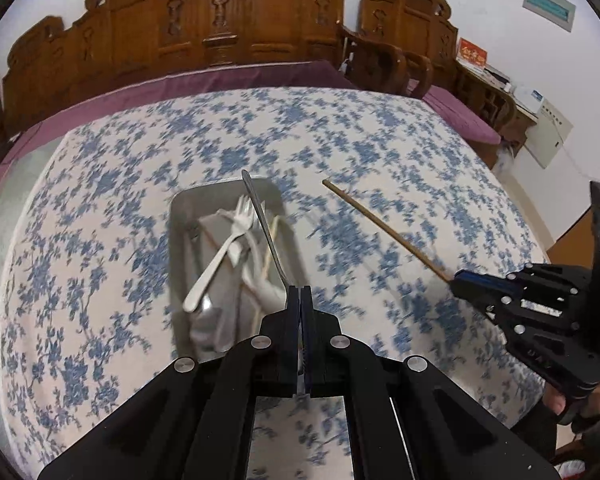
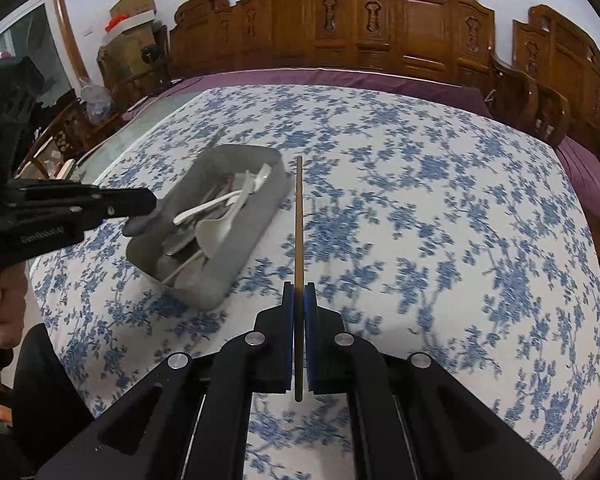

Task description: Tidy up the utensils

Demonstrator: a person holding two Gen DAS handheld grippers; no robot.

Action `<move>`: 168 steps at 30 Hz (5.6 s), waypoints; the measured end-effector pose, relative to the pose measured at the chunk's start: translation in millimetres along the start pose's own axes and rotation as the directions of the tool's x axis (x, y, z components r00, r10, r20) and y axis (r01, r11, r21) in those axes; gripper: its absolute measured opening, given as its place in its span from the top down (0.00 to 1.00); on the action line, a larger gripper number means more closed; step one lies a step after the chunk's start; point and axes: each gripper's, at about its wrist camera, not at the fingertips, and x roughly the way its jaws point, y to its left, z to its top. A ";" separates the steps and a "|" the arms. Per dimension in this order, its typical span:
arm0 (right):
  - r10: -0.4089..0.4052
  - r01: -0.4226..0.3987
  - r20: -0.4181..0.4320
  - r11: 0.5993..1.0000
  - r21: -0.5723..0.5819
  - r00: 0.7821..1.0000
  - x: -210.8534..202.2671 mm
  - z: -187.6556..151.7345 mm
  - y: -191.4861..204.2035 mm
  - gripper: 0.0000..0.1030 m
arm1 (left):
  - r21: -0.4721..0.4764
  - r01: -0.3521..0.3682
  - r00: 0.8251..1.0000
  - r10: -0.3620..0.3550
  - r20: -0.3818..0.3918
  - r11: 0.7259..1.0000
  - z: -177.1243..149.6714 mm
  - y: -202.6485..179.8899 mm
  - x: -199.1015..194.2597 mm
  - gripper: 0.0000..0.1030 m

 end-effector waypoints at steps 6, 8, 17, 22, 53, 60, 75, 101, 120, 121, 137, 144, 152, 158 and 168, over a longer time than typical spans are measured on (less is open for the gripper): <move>0.013 -0.013 -0.016 1.000 -0.020 1.000 9.6 4.5 17.2 0.94 | -0.016 -0.014 0.999 0.013 -0.037 1.000 -9.3 22.8 15.1 1.00; 0.017 -0.018 -0.017 1.000 -0.023 1.000 11.6 5.2 20.7 0.94 | -0.012 -0.021 0.999 0.021 -0.049 1.000 -10.0 27.3 23.1 1.00; 0.003 -0.004 -0.022 0.999 -0.035 1.000 17.8 12.0 24.6 0.94 | -0.025 -0.036 0.995 0.034 -0.097 0.999 -8.6 41.6 56.3 0.99; -0.028 0.028 0.003 0.998 -0.049 1.000 11.7 16.5 25.4 0.95 | -0.021 -0.042 0.993 0.040 -0.107 0.999 -8.6 45.4 66.8 0.99; -0.035 0.039 0.028 0.985 -0.168 0.999 48.7 71.7 90.2 0.95 | -0.090 -0.057 0.998 0.059 0.024 0.994 -10.2 94.4 8.2 0.39; -0.084 0.083 0.001 0.983 -0.162 0.996 75.7 79.5 97.7 0.95 | -0.104 -0.069 0.997 0.073 0.036 0.992 -14.2 105.8 -1.8 0.35; 0.028 -0.031 -0.050 0.998 -0.061 0.998 93.8 77.7 102.9 0.93 | -0.111 -0.087 0.994 0.094 0.057 0.990 -26.4 110.6 -23.1 0.30; 0.017 -0.022 0.126 0.999 0.034 0.992 -23.5 22.6 66.3 0.22 | -0.088 -0.140 0.977 0.152 0.152 0.986 -42.1 53.3 -80.2 0.09; -0.196 0.159 0.416 0.980 0.122 0.888 -191.5 -44.6 44.9 0.03 | -0.070 -0.141 0.912 0.157 0.380 0.988 -65.6 -39.3 -167.5 0.08; -0.199 0.161 0.429 0.979 0.123 0.881 -198.0 -44.7 45.4 0.03 | -0.070 -0.142 0.907 0.158 0.389 0.987 -65.4 -42.1 -172.8 0.08; -0.233 0.186 0.494 0.972 0.142 0.838 -233.5 -47.3 52.9 0.03 | -0.074 -0.139 0.874 0.157 0.459 0.988 -73.4 -59.6 -210.4 0.08; -0.236 0.189 0.496 0.971 0.144 0.836 -234.4 -48.0 53.8 0.03 | -0.075 -0.138 0.873 0.158 0.461 0.987 -73.4 -60.0 -211.0 0.08; -0.241 0.192 0.499 0.970 0.148 0.832 -238.1 -48.6 54.4 0.03 | -0.081 -0.135 0.871 0.157 0.465 0.988 -73.8 -59.4 -212.3 0.08; -0.242 0.191 0.497 0.970 0.152 0.833 -239.6 -48.0 54.8 0.03 | -0.086 -0.138 0.869 0.162 0.467 0.987 -73.5 -60.2 -213.4 0.08; -0.243 0.193 0.499 0.969 0.151 0.832 -240.6 -47.4 55.1 0.03 | -0.086 -0.139 0.870 0.163 0.466 0.987 -75.3 -61.3 -214.4 0.08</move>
